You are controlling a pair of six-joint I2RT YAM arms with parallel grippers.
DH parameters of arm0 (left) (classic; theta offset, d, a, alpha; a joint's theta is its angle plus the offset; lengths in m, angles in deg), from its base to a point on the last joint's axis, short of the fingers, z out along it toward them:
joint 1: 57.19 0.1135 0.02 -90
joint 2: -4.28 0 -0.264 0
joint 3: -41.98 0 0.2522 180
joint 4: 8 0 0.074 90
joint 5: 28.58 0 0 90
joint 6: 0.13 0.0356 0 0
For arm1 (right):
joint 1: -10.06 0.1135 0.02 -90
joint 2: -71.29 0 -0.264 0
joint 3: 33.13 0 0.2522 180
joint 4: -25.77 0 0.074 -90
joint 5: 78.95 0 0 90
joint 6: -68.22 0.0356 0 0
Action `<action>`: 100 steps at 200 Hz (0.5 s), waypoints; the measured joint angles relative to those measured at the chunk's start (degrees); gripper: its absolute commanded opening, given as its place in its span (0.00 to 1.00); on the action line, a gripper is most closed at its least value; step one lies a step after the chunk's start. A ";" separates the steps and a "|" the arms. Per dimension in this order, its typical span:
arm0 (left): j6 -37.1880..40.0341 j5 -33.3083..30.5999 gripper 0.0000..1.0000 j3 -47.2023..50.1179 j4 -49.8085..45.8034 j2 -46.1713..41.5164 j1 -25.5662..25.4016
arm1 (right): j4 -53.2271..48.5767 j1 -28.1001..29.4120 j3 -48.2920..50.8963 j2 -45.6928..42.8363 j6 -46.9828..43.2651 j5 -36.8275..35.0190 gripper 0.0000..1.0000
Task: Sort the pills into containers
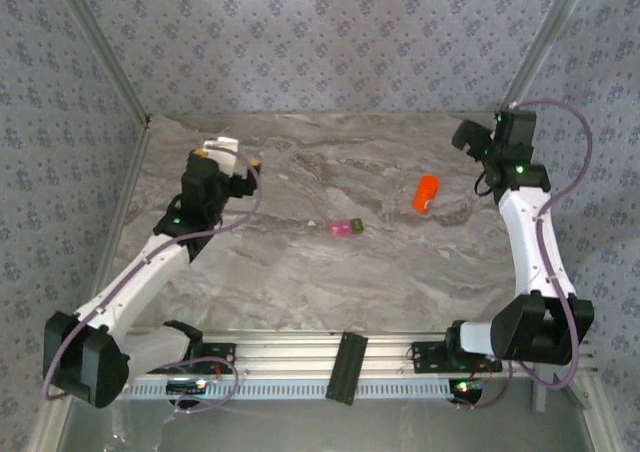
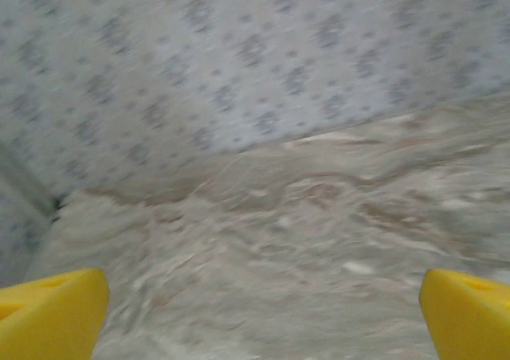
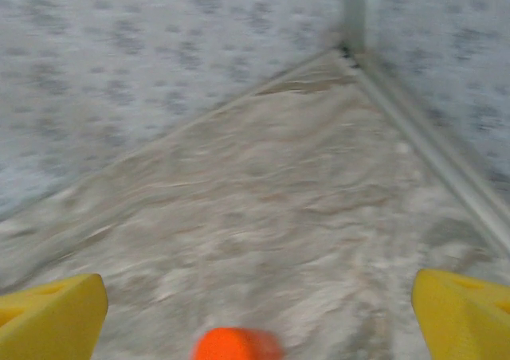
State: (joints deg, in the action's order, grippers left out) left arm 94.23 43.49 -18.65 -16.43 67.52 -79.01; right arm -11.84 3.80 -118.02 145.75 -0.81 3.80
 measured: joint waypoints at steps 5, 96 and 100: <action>-0.20 -0.13 1.00 1.90 0.85 -0.98 1.90 | 1.90 -0.39 2.91 -0.59 -0.07 -1.68 1.00; -1.27 -2.25 1.00 29.62 21.29 3.17 16.48 | 32.06 -1.77 31.78 -0.63 -7.04 -17.33 1.00; -1.40 -2.23 1.00 29.94 22.21 4.24 16.50 | 33.35 -1.66 32.76 -0.48 -7.21 -17.51 1.00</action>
State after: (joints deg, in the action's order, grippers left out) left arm 92.84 41.26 11.29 5.77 71.76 -62.51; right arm 21.51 2.14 -85.26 145.27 -8.02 -13.70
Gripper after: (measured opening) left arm 0.997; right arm 0.998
